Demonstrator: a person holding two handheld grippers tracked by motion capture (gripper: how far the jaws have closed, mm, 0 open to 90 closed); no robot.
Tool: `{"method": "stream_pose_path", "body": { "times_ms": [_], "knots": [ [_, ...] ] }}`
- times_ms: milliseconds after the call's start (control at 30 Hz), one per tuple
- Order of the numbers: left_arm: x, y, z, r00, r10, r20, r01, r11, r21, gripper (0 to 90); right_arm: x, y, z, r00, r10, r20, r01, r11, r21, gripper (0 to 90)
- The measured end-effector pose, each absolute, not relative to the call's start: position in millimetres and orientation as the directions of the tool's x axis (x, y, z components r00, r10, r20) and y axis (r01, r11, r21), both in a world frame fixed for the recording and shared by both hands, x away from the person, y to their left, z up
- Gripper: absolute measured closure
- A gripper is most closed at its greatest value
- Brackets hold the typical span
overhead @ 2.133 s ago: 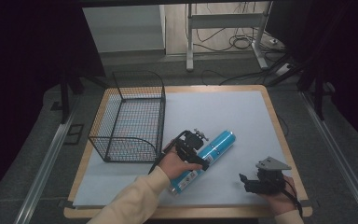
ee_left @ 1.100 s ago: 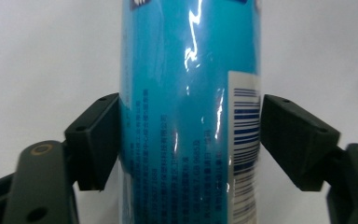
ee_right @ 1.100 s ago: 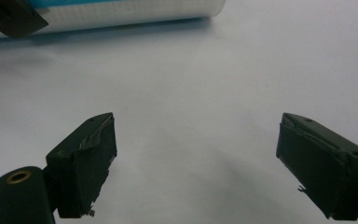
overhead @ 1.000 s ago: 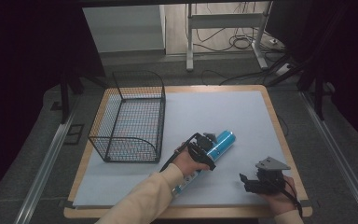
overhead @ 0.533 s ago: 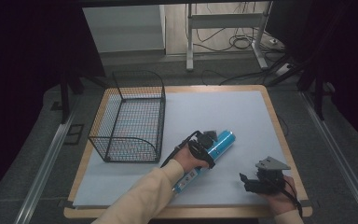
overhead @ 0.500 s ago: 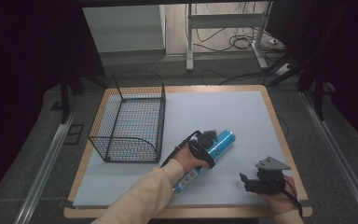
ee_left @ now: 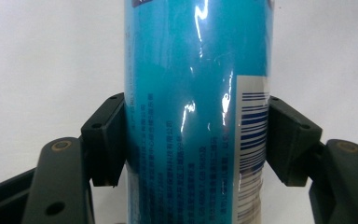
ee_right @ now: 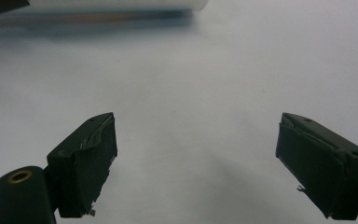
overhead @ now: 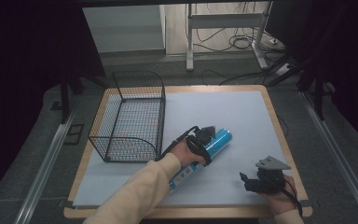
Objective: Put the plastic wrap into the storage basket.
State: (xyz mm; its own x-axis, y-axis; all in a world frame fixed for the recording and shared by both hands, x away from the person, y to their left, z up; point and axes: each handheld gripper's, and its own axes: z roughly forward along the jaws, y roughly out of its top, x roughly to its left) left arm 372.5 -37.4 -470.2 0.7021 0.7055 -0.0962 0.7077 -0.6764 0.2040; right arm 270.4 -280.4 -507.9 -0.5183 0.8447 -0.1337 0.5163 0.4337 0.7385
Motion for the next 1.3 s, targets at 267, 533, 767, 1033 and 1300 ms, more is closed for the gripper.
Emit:
{"method": "stream_pose_path", "body": {
  "times_ms": [267, 533, 767, 1033, 1300],
  "knots": [
    [374, -31, -461, 0.702, 0.704, -0.105, 0.708, -0.673, 0.216, 31.4, 270, -281, -507, -0.512, 0.849, -0.132, 0.52, 0.429, 0.739, 13.0],
    [374, -27, -444, 0.708, 0.7, -0.093, 0.698, -0.674, 0.242, 31.3, 271, -282, -508, -0.509, 0.85, -0.133, 0.519, 0.427, 0.74, 13.0],
    [375, -25, -435, 0.711, 0.698, -0.091, 0.694, -0.675, 0.249, 31.4, 271, -282, -508, -0.502, 0.855, -0.13, 0.525, 0.421, 0.74, 13.3],
    [381, -19, -424, 0.699, 0.709, -0.097, 0.705, -0.659, 0.264, 31.4, 271, -282, -508, -0.501, 0.856, -0.125, 0.53, 0.418, 0.737, 13.5],
    [386, -13, -411, 0.692, 0.715, -0.101, 0.71, -0.648, 0.276, 31.4, 271, -282, -507, -0.499, 0.858, -0.122, 0.531, 0.414, 0.739, 13.5]
  ]
}}
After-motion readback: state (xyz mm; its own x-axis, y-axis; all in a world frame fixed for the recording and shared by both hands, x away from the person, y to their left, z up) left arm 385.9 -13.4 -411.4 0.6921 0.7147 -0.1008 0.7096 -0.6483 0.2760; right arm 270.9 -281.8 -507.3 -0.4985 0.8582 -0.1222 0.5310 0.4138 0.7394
